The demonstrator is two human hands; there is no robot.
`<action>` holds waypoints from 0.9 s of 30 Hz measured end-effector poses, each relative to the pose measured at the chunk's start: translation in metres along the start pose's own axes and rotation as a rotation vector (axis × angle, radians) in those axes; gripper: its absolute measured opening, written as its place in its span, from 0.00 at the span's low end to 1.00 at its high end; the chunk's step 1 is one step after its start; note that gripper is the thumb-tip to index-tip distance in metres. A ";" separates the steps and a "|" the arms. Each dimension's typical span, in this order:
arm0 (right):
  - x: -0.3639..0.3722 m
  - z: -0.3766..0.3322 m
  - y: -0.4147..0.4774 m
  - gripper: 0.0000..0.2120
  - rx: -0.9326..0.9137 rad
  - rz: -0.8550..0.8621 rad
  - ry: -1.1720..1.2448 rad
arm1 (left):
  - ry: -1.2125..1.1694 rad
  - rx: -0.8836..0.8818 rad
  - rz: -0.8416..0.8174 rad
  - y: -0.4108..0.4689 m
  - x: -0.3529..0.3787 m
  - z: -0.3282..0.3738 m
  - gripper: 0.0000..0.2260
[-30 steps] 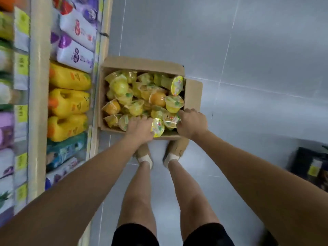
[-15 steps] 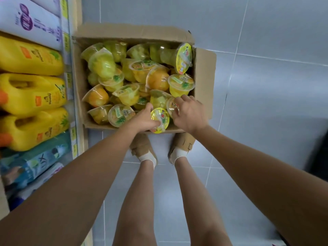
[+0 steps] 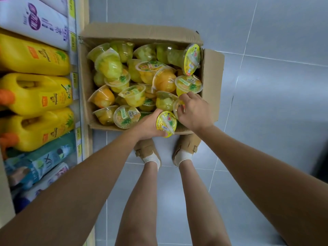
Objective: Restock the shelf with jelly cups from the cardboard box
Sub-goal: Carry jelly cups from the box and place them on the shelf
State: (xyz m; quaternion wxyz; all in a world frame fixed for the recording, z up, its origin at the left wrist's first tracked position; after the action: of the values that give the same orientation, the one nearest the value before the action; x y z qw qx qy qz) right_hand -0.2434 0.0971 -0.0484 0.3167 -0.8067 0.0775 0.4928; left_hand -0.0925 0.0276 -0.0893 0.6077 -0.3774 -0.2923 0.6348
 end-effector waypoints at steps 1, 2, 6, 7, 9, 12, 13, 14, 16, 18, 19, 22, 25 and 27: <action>0.000 0.000 0.000 0.16 0.001 0.010 0.004 | 0.021 0.009 0.021 -0.001 -0.001 -0.001 0.36; -0.002 0.000 -0.001 0.16 0.005 0.022 0.008 | 0.036 0.011 0.043 -0.002 -0.002 -0.001 0.36; -0.023 0.001 0.003 0.18 0.048 0.114 0.027 | -0.168 -0.044 0.156 -0.014 -0.012 0.001 0.32; -0.029 0.002 0.007 0.18 0.071 0.127 0.038 | -0.238 -0.057 0.199 -0.018 -0.017 0.003 0.30; -0.042 0.005 0.018 0.19 0.132 0.132 0.061 | -0.337 -0.076 0.278 -0.025 -0.030 0.013 0.27; -0.054 0.007 0.040 0.24 0.207 0.106 0.109 | -0.421 -0.084 0.389 -0.025 -0.054 0.030 0.25; -0.057 0.008 0.049 0.26 0.233 0.095 0.129 | -0.438 -0.079 0.425 -0.022 -0.062 0.036 0.25; -0.058 0.008 0.058 0.28 0.262 0.083 0.150 | -0.451 -0.078 0.454 -0.017 -0.069 0.043 0.25; -0.057 0.011 0.075 0.32 0.307 0.051 0.190 | -0.472 -0.074 0.496 -0.005 -0.082 0.055 0.29; -0.051 0.015 0.089 0.34 0.344 0.023 0.215 | -0.501 -0.067 0.535 0.010 -0.092 0.065 0.29; -0.046 0.018 0.094 0.34 0.357 0.012 0.218 | -0.506 -0.066 0.558 0.017 -0.095 0.068 0.27; -0.029 0.024 0.104 0.33 0.366 -0.011 0.214 | -0.515 -0.066 0.612 0.029 -0.099 0.072 0.23; -0.017 0.026 0.108 0.32 0.400 0.018 0.259 | -0.535 -0.069 0.613 0.030 -0.098 0.063 0.24; -0.012 0.024 0.109 0.30 0.425 0.065 0.302 | -0.541 -0.063 0.592 0.028 -0.098 0.058 0.26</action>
State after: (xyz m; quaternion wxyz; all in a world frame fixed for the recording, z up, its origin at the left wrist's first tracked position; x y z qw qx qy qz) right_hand -0.3151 0.0231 -0.0927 0.4479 -0.7836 0.2517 0.3492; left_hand -0.1588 -0.0673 -0.0689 0.2878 -0.2828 -0.3398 0.8495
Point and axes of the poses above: each hand's wrist, its own y-axis towards the middle knuckle, its own x-axis out of the palm, z = x × y, the point moved 3 cm from there along y, towards the middle knuckle
